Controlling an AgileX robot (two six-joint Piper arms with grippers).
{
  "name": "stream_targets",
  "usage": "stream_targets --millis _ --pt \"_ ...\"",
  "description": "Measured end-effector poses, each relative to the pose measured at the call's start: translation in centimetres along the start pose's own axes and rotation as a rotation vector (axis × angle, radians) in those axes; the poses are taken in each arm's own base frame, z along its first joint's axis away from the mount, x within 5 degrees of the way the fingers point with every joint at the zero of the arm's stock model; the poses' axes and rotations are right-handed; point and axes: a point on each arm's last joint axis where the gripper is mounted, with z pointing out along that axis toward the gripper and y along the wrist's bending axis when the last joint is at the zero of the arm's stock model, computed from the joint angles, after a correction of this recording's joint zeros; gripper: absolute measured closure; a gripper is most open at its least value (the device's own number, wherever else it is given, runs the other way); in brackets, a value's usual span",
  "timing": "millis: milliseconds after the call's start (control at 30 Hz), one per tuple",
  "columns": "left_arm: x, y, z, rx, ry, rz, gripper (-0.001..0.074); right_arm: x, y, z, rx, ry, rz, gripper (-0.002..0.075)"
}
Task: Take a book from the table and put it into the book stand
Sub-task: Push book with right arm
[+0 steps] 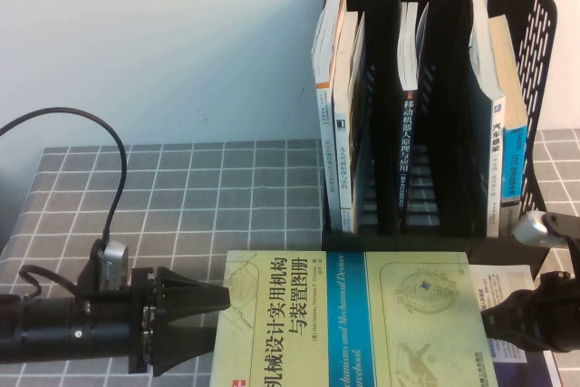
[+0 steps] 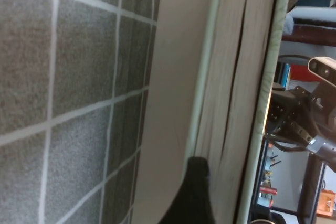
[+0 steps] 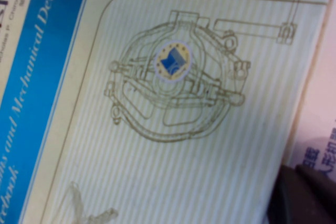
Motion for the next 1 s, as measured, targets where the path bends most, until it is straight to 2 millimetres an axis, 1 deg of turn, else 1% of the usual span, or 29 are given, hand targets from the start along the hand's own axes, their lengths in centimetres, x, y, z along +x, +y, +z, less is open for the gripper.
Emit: stream_targets --millis 133,267,467,567,667,833,1000 --pt "0.0 0.0 -0.1 -0.003 0.005 -0.005 0.0164 0.0 0.0 0.0 -0.001 0.0 0.0 0.0729" --pt "-0.5 -0.9 -0.3 -0.034 0.046 0.013 0.0176 0.0 0.0 0.0 -0.002 0.001 -0.003 0.0729" --pt "-1.0 -2.3 -0.6 -0.15 0.105 0.08 0.0176 0.0 0.0 0.0 -0.002 0.001 -0.005 0.0729" --pt "-0.6 -2.2 -1.0 -0.238 0.157 0.108 0.0176 0.0 0.0 0.0 -0.002 0.002 -0.008 0.0729" --pt "-0.4 -2.1 -1.2 -0.271 0.182 0.104 0.0176 0.1 0.0 0.0 -0.001 0.006 -0.014 0.0729" --pt "-0.7 -2.5 -0.8 -0.235 0.135 0.074 0.0176 0.1 0.0 0.0 -0.001 0.006 -0.014 0.0729" --pt "-0.1 -2.0 0.5 -0.232 0.063 0.011 0.0176 0.1 0.0 0.0 -0.001 0.006 -0.014 0.0729"
